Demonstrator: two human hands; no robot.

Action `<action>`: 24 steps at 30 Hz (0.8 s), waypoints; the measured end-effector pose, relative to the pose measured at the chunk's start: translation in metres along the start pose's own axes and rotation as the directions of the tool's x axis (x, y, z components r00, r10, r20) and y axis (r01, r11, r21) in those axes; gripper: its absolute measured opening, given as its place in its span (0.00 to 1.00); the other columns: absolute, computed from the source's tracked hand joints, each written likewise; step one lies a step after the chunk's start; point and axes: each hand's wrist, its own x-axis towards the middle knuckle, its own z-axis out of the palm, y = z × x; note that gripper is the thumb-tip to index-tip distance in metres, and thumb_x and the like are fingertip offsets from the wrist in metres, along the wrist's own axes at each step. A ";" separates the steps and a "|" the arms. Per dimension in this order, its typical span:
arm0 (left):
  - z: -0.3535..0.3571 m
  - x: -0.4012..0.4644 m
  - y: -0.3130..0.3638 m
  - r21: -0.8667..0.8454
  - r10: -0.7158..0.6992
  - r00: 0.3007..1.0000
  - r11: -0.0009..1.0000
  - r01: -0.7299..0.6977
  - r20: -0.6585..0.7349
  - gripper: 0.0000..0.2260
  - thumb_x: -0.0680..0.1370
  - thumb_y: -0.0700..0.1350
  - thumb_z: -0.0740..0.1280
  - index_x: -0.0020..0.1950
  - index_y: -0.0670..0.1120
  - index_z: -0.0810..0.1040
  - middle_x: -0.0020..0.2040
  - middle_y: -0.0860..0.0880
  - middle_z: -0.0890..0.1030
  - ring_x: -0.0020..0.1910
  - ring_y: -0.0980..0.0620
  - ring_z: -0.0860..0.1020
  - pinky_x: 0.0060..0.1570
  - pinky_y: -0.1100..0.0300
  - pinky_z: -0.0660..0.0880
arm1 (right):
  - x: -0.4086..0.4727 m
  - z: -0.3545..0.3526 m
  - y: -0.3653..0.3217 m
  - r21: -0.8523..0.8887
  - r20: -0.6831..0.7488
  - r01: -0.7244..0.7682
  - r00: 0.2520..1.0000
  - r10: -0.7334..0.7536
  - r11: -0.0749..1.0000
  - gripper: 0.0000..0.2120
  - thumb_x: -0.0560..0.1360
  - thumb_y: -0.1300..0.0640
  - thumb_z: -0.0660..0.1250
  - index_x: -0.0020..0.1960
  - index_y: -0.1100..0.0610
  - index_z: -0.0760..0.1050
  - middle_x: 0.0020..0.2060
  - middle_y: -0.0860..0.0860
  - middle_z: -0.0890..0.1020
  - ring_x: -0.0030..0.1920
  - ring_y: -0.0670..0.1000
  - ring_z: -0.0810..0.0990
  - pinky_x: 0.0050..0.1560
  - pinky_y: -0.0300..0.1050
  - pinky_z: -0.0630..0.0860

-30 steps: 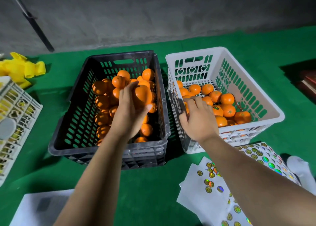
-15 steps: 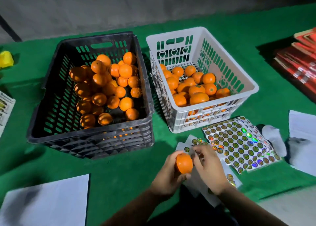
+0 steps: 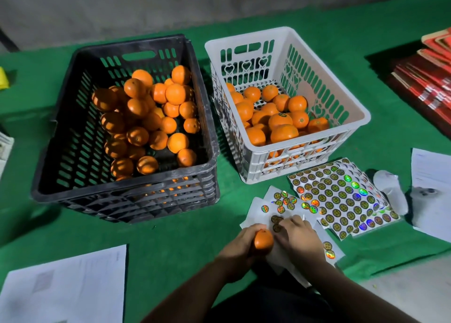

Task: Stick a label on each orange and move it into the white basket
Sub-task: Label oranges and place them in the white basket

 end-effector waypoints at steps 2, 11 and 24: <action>0.000 0.000 0.001 -0.002 -0.004 1.000 1.000 0.004 -0.001 0.32 0.79 0.46 0.71 0.78 0.61 0.61 0.76 0.53 0.68 0.68 0.50 0.74 0.68 0.55 0.71 | 0.002 -0.004 -0.004 -0.017 0.002 0.003 1.000 -0.003 1.000 0.19 0.85 0.41 0.56 0.72 0.47 0.72 0.66 0.49 0.74 0.65 0.52 0.71 0.63 0.48 0.70; -0.004 -0.001 0.003 -0.057 -0.006 1.000 0.998 0.005 -0.011 0.32 0.80 0.44 0.71 0.75 0.66 0.58 0.77 0.52 0.68 0.70 0.51 0.71 0.71 0.55 0.68 | 0.008 -0.008 -0.006 -0.271 0.075 0.101 0.994 -0.084 0.957 0.20 0.87 0.45 0.50 0.77 0.46 0.66 0.71 0.48 0.70 0.66 0.52 0.71 0.64 0.47 0.70; -0.001 -0.002 0.005 -0.261 -0.060 0.997 0.964 0.043 -0.055 0.34 0.78 0.45 0.74 0.71 0.72 0.60 0.65 0.55 0.77 0.61 0.57 0.78 0.65 0.59 0.74 | -0.010 -0.029 -0.025 0.691 0.143 0.024 0.975 -0.169 0.722 0.06 0.78 0.58 0.74 0.42 0.52 0.81 0.34 0.43 0.81 0.37 0.40 0.76 0.41 0.33 0.71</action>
